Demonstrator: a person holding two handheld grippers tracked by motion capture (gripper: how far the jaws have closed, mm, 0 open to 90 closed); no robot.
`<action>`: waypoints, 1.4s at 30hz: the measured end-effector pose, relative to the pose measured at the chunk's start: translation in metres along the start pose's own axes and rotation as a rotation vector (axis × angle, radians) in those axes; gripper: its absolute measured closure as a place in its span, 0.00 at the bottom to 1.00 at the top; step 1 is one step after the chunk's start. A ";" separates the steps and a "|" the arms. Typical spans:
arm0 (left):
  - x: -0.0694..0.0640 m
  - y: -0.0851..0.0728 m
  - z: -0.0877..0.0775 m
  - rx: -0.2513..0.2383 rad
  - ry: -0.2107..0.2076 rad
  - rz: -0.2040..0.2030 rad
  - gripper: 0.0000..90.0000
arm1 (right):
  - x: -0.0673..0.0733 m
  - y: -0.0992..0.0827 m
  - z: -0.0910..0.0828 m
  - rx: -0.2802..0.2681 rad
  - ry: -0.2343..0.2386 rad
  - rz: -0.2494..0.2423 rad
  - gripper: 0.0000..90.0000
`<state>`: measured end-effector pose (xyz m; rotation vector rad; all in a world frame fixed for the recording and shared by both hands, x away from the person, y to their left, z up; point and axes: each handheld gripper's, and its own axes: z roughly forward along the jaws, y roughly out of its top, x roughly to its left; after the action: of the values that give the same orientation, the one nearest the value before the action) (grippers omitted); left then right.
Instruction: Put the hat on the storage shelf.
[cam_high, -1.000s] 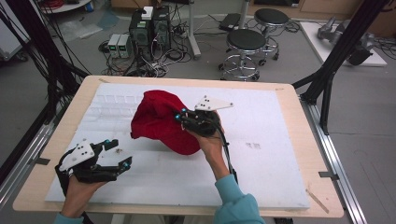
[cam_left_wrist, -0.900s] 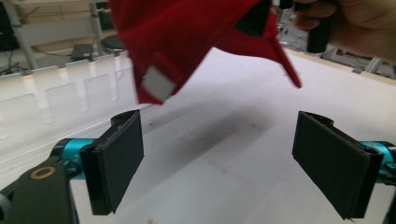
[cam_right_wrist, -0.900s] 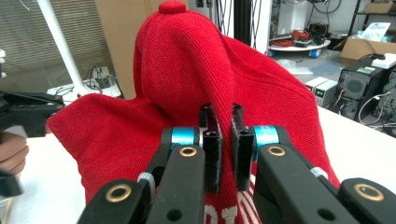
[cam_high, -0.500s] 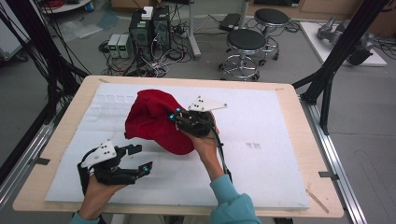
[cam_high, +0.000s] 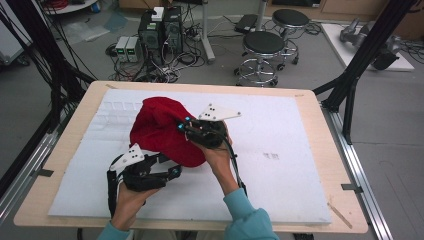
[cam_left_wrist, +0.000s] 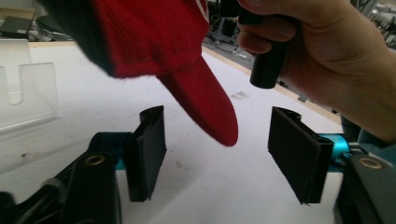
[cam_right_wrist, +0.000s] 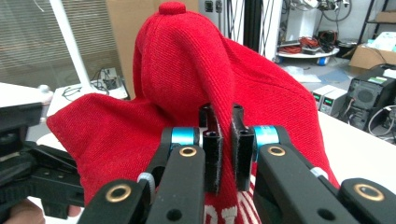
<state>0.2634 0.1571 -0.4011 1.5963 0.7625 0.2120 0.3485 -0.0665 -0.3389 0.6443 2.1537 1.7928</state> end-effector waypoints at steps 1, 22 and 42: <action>0.000 0.000 0.001 -0.001 -0.003 -0.006 0.44 | 0.001 0.000 0.000 -0.001 0.001 -0.001 0.96; 0.003 0.001 -0.001 -0.006 -0.001 -0.009 0.94 | 0.013 0.002 0.004 -0.022 0.082 -0.057 0.96; 0.013 0.012 -0.013 0.004 0.059 0.010 0.95 | 0.013 0.004 -0.003 0.053 -0.032 -0.091 0.12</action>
<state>0.2704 0.1750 -0.3913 1.6035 0.8010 0.2653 0.3367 -0.0620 -0.3331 0.5731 2.1789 1.6734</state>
